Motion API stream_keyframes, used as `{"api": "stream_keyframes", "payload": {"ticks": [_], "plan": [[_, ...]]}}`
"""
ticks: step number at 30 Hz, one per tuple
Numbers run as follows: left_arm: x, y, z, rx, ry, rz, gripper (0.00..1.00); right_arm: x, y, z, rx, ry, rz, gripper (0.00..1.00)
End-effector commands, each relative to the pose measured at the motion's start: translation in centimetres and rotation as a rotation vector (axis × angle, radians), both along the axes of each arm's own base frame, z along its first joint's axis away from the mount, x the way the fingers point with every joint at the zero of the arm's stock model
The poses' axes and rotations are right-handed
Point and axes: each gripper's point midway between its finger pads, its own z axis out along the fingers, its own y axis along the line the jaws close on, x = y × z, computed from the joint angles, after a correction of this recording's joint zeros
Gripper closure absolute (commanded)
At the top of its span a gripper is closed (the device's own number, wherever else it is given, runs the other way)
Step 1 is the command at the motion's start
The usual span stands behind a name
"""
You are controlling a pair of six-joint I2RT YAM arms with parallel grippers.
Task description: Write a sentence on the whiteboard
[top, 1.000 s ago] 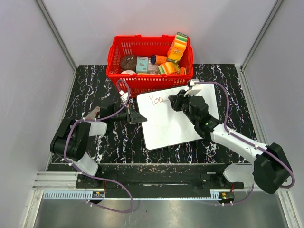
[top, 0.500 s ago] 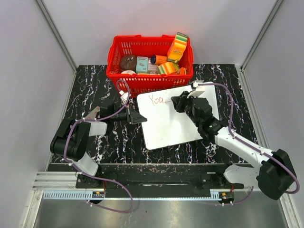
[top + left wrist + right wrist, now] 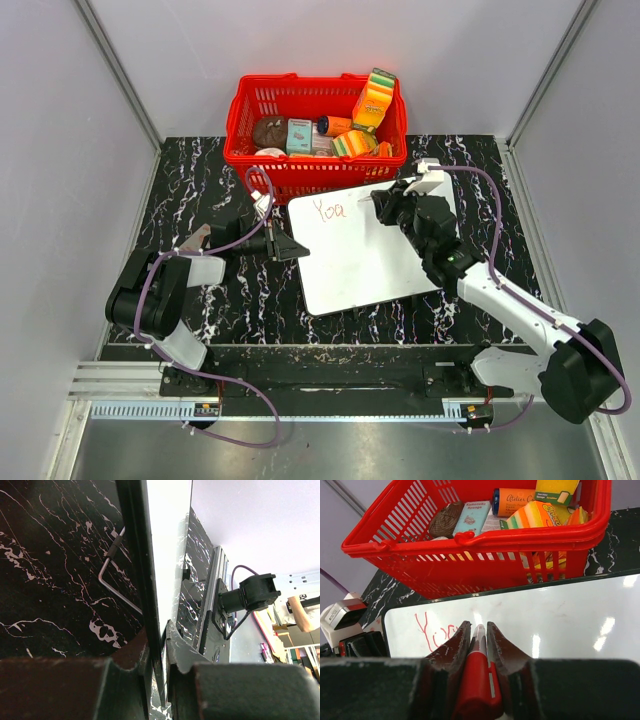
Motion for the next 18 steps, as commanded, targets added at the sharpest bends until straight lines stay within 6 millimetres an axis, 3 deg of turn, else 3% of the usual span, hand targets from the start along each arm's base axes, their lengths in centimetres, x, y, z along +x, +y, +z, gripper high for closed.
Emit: {"api": "stream_keyframes", "payload": {"ticks": [1,18], "plan": [[0.5,-0.7,0.3,0.015,-0.129,-0.029,1.0,1.0,-0.9,2.1,-0.011,-0.045,-0.058,1.0],[0.5,-0.7,0.3,0.015,-0.132,-0.03,1.0,2.0,-1.6,0.4,-0.028,-0.02,-0.114,1.0]]}}
